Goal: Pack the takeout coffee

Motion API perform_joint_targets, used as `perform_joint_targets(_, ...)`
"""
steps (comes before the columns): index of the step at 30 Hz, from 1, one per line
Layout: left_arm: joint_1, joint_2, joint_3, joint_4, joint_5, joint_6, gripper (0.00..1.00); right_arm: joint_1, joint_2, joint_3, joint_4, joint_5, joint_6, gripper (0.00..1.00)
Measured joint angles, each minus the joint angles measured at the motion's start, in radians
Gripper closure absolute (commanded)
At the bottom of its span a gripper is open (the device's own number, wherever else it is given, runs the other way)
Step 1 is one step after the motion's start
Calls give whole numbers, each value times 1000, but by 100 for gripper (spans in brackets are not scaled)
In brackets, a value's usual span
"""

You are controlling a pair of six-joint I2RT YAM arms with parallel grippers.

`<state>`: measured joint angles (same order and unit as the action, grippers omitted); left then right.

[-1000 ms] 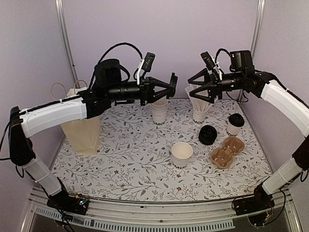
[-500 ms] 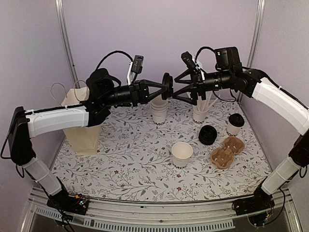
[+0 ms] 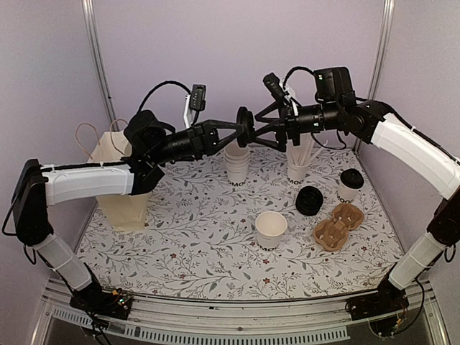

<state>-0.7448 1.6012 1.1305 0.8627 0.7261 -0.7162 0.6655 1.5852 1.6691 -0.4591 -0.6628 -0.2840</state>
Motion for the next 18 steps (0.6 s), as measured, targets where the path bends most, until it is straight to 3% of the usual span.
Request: perform_joint_targets(18,3,10,-14,110,-31,-56,84,15,38,48,18,-40,42,9)
